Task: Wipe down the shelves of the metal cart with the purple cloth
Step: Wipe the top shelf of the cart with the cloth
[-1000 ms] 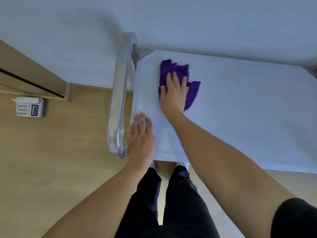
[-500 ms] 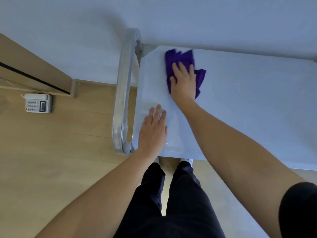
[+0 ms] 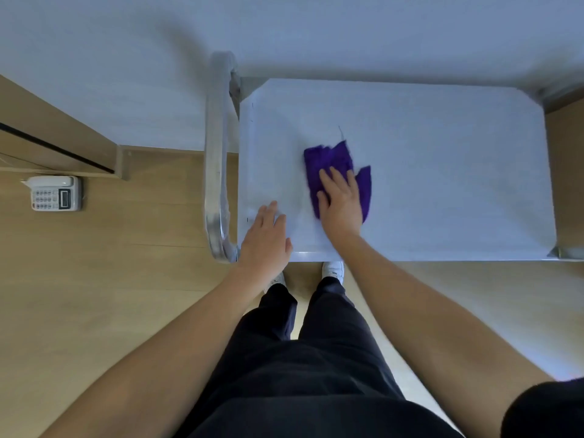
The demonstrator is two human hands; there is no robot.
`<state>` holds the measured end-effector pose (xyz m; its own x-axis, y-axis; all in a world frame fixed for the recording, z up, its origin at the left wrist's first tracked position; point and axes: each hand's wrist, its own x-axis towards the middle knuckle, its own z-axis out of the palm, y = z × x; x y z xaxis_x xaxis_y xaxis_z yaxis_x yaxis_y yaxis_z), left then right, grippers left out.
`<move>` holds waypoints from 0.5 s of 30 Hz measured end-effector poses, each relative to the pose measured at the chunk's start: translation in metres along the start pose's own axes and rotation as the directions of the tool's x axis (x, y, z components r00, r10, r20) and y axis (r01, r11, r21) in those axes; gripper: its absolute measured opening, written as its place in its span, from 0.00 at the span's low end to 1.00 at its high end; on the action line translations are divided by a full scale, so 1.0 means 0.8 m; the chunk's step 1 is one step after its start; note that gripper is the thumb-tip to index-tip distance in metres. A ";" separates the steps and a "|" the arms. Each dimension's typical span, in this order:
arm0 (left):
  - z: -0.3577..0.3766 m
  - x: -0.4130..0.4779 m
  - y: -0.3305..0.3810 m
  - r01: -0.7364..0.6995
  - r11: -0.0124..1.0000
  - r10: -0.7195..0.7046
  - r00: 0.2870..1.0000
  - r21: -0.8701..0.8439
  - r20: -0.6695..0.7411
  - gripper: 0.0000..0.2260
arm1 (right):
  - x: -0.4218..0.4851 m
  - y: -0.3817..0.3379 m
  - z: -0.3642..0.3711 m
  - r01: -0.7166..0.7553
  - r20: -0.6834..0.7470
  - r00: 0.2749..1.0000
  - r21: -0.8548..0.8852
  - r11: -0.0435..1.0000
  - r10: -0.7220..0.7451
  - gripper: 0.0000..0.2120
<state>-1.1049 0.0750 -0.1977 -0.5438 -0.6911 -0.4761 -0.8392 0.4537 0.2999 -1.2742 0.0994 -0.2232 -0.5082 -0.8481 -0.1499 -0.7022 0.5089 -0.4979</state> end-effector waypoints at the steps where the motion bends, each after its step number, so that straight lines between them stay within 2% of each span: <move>1: 0.004 -0.007 0.001 -0.005 1.000 0.005 1.000 0.008 0.008 0.26 | -0.021 -0.008 0.008 0.033 0.024 0.999 -0.009 0.999 -0.033 0.20; 5: 0.013 -0.023 0.007 -0.034 0.999 0.034 0.999 0.027 0.013 0.28 | -0.073 -0.006 0.018 0.241 0.136 0.964 -0.074 0.968 -0.230 0.20; 7: 0.013 -0.026 0.003 -0.046 0.999 0.045 0.999 0.020 0.023 0.27 | -0.076 0.021 0.002 0.258 0.120 0.961 -0.057 0.965 -0.250 0.19; 8: 0.013 -0.027 0.000 -0.059 0.998 0.059 0.998 0.013 0.034 0.26 | -0.078 0.036 -0.007 0.218 0.105 0.972 -0.055 0.974 -0.211 0.19; 10: 0.013 -0.028 -0.010 -0.093 0.996 0.093 0.994 0.007 0.054 0.26 | -0.085 0.059 -0.025 0.039 0.054 0.998 -0.052 0.998 -0.036 0.20; 12: 0.013 -0.030 -0.018 -0.117 0.993 0.117 0.990 0.000 0.072 0.26 | -0.091 0.058 -0.027 -0.128 -0.015 0.992 -0.075 0.989 0.127 0.20; 14: 0.015 -0.035 -0.020 -0.117 0.993 0.118 0.990 -0.020 0.073 0.26 | -0.095 0.032 -0.017 -0.140 -0.019 0.990 -0.189 0.972 0.139 0.22; 15: 0.015 -0.038 -0.020 -0.111 0.993 0.112 0.992 -0.029 0.062 0.25 | -0.096 0.014 -0.009 -0.109 0.027 0.993 -0.230 0.967 0.119 0.23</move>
<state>-1.0752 0.0955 -0.1983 -0.6330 -0.5997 -0.4896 -0.7737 0.5110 0.3745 -1.2465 0.1717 -0.2116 -0.5744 -0.7854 -0.2307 -0.7380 0.6188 -0.2691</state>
